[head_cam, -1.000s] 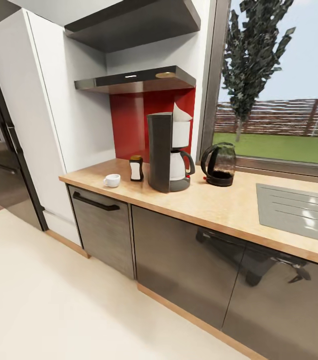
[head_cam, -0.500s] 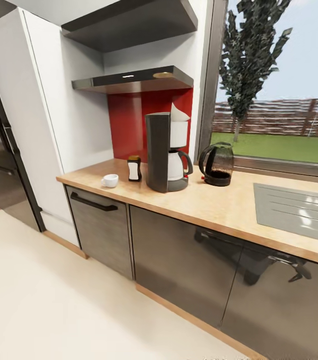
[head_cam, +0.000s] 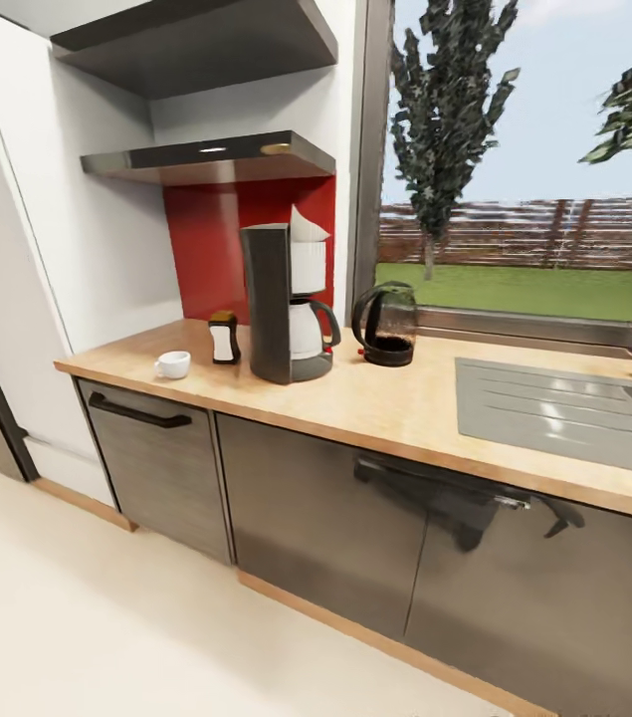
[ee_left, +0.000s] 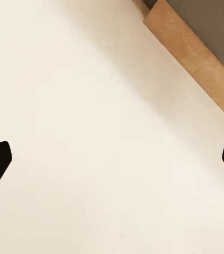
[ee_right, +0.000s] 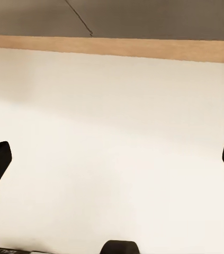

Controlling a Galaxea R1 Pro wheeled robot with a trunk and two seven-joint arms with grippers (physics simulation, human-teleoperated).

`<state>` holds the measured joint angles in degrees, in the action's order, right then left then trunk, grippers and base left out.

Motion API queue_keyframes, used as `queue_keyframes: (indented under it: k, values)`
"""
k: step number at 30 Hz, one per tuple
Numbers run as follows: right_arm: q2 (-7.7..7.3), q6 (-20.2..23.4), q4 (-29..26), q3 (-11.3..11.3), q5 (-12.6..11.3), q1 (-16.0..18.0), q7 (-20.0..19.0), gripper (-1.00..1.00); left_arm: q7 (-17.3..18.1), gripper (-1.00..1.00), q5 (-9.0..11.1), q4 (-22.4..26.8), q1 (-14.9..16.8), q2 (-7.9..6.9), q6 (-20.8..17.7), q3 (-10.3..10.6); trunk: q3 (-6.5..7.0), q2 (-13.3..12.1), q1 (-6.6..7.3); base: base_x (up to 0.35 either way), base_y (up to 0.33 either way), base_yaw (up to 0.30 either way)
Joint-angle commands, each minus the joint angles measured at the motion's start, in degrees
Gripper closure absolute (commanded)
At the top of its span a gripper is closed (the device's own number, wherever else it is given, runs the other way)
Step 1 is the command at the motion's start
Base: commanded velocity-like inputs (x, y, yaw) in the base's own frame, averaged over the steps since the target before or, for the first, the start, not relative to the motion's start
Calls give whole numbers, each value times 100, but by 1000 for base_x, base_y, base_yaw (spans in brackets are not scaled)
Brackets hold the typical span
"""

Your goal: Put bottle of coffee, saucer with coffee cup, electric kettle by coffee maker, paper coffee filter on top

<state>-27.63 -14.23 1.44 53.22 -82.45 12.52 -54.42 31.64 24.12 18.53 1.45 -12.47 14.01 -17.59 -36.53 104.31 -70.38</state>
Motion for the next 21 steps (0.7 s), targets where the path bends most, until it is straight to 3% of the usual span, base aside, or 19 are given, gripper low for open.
queue_keyframes:
  k: [1, 7, 13, 21]
  values:
    - [4, -36, 14, 48, -27, 6, -16, -100, 40, -100, 40, -7, 4, -1, -4, -9, -6, 3, 1, 0, -207, -75]
    - [4, -36, 14, 48, -26, 5, -16, -100, 30, -100, 40, -7, 3, -1, -4, -1, -6, 3, 1, 0, -256, -62]
    - [1, -35, 14, 47, -25, 5, -16, -100, 27, -100, 40, -7, 2, -1, -4, -1, -6, 3, 1, 0, -281, -225]
    - [-4, -35, 14, 40, -26, 5, -16, -100, 27, -100, 40, -7, 4, -1, -4, -12, -6, 3, 1, 0, -69, -280]
